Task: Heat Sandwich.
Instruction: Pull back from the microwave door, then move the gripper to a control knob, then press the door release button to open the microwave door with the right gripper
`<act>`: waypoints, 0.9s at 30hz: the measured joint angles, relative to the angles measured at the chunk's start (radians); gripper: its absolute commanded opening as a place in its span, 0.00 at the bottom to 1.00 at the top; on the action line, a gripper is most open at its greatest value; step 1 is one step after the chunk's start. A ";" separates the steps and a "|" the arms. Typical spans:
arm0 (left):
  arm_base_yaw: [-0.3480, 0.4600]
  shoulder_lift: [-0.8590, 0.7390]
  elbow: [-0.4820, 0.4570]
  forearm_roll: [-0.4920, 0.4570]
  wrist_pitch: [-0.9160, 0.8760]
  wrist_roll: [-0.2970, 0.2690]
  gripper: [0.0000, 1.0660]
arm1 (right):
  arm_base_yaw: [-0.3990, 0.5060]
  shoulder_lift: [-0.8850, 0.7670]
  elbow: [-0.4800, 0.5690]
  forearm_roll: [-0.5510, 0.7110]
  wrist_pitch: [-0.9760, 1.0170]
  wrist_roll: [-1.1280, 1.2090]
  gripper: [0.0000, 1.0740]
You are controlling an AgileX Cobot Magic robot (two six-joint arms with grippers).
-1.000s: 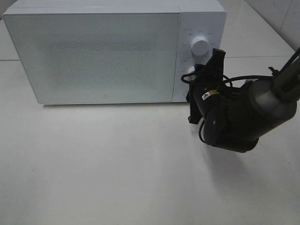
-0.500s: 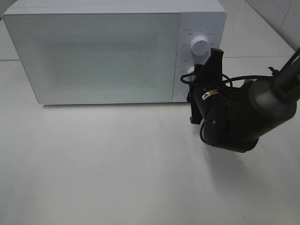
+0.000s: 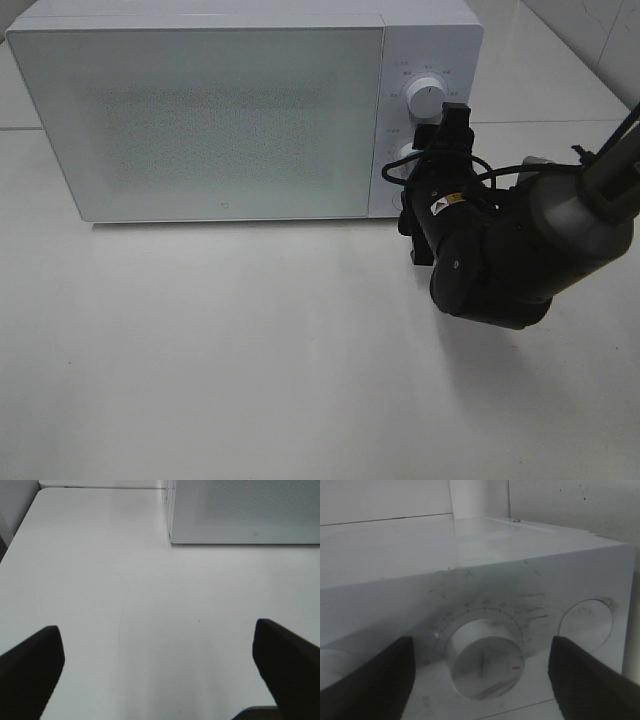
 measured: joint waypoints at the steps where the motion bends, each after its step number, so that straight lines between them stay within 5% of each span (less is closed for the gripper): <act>1: 0.000 0.000 0.000 0.000 0.000 0.000 0.92 | 0.000 0.000 0.000 0.000 -0.001 0.000 0.70; 19: 0.000 0.000 0.000 0.000 0.000 0.000 0.92 | -0.007 -0.055 0.092 -0.134 -0.008 -0.023 0.70; 27: 0.000 0.000 0.000 0.000 0.000 0.000 0.92 | -0.007 -0.197 0.187 -0.213 0.183 -0.197 0.68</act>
